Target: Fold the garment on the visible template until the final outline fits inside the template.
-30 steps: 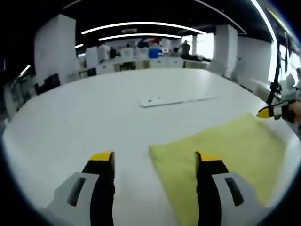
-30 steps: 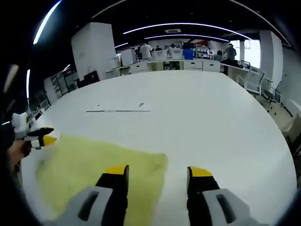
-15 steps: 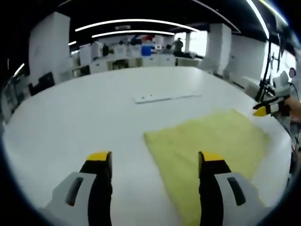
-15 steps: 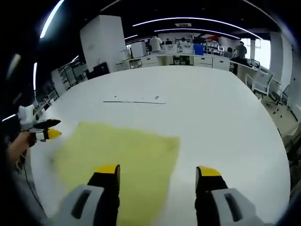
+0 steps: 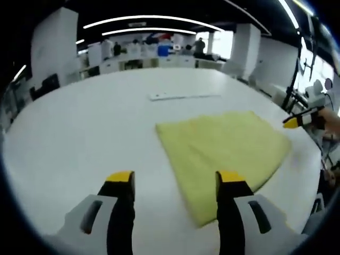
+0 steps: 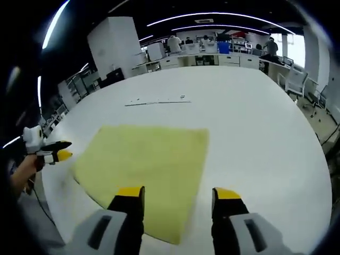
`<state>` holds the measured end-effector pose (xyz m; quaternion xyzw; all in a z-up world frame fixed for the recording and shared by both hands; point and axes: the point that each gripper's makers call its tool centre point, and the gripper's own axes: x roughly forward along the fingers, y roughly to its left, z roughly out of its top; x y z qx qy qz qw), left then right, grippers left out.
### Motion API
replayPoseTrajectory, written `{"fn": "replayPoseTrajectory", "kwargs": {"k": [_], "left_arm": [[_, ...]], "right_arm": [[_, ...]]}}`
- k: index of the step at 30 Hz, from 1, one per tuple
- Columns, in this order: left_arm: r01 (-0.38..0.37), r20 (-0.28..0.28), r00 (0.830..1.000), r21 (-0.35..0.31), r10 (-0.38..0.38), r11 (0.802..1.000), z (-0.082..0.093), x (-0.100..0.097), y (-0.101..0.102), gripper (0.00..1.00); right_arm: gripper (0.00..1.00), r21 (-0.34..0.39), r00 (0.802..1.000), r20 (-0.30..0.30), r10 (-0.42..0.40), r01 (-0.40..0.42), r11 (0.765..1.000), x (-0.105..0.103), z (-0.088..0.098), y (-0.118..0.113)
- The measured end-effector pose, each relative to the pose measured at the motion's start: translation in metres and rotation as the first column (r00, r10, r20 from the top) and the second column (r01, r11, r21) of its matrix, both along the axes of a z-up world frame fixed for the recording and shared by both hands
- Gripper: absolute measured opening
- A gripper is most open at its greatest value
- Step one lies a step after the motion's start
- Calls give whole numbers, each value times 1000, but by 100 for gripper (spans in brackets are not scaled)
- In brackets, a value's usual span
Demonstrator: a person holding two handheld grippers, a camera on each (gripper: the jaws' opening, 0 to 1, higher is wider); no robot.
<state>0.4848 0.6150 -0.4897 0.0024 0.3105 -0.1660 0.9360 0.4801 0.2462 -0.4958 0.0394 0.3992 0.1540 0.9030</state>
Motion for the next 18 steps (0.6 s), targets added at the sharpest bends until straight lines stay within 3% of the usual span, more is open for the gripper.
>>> {"fn": "replayPoseTrajectory", "kwargs": {"k": [5,13,18], "left_arm": [[1,-14,1000,-27,-2,1000,-5,-8,-3,38],[16,-46,999,-44,-18,999,-15,-15,-13,33],[-8,-112,994,-66,1,998,-28,-23,-14,25]], "right_arm": [[34,-14,1000,-21,-14,14,1000,-16,-8,-5],[26,-10,998,-53,-29,28,1000,-33,-20,-6],[16,-5,997,-78,-28,27,1000,-41,-27,-6]]}}
